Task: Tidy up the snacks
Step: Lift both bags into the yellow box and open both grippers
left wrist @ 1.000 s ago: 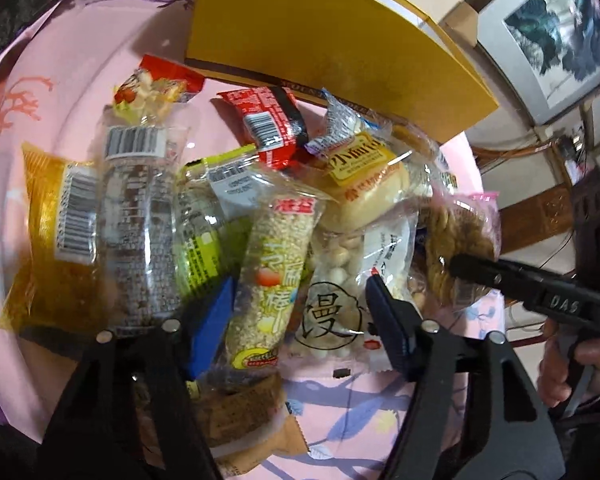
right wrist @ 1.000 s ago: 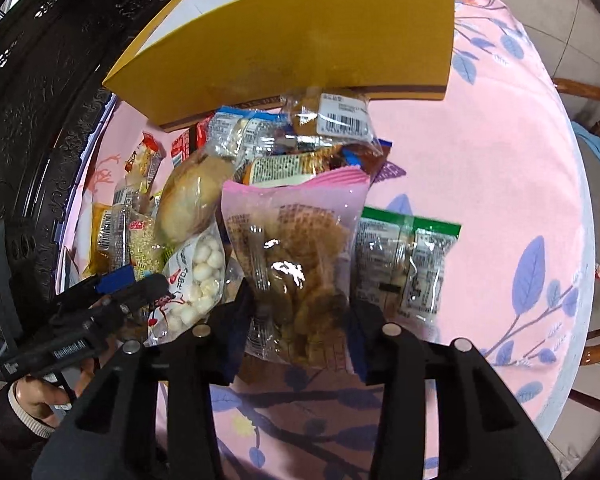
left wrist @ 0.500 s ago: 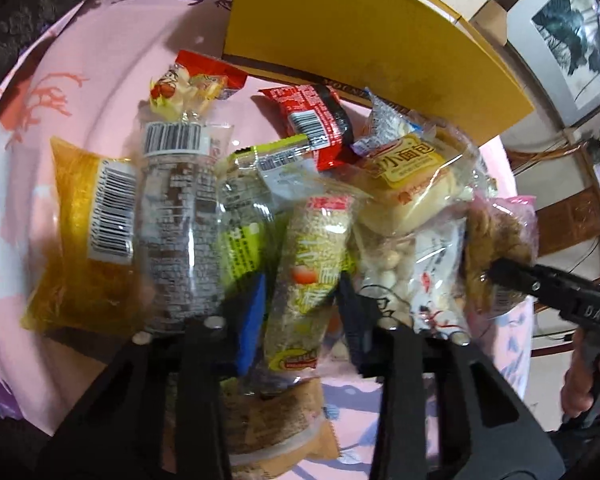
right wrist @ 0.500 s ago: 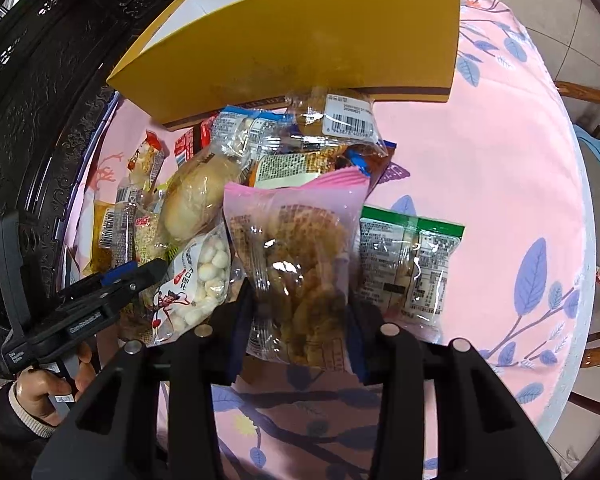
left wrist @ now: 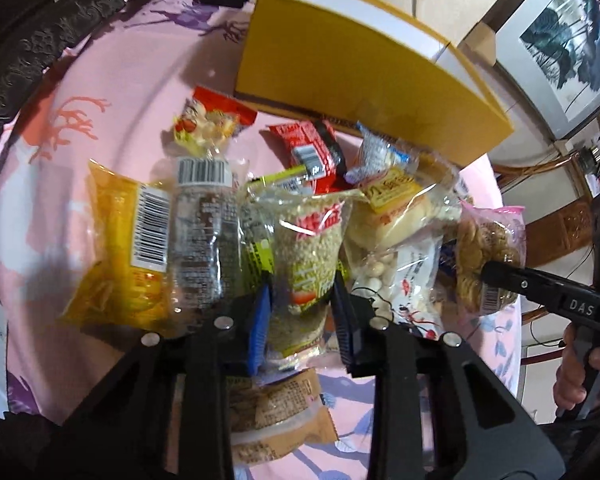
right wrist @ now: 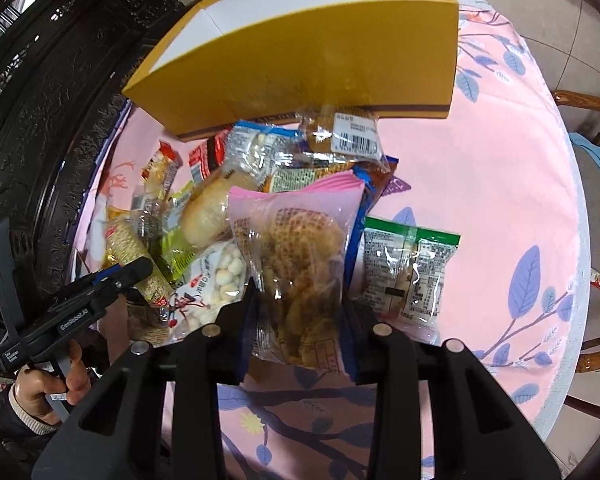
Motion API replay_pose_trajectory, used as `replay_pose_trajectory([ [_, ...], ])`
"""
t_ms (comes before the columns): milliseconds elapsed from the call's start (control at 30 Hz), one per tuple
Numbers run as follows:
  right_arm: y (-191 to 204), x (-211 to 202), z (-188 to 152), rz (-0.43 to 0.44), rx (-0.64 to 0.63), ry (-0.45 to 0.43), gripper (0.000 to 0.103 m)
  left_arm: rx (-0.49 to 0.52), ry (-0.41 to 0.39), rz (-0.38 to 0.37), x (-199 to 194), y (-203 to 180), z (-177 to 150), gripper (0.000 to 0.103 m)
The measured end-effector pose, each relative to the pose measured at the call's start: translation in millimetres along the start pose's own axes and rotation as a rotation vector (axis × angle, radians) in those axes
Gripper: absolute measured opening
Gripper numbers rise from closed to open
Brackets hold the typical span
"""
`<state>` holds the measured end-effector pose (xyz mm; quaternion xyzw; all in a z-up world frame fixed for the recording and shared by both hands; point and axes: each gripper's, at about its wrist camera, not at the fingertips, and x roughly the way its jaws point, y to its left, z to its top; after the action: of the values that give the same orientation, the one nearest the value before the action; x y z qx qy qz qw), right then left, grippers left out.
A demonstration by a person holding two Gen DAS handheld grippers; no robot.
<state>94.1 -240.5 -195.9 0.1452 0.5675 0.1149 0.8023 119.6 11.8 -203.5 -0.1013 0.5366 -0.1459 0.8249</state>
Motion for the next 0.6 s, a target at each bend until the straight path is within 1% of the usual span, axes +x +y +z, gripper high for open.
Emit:
replay_pose_trajectory([
  [167,1,-15,2,0.009,0.006,-0.039,0.035,-0.005,-0.043,-0.016,-17,2,0,0.029],
  [400,3,-34,8,0.011,0.010,-0.096,0.035,0.000,-0.105,-0.038,-39,-6,7,0.029],
  [600,9,-67,28,0.028,-0.001,-0.199,0.035,0.044,-0.211,-0.080,-76,-24,33,0.029],
])
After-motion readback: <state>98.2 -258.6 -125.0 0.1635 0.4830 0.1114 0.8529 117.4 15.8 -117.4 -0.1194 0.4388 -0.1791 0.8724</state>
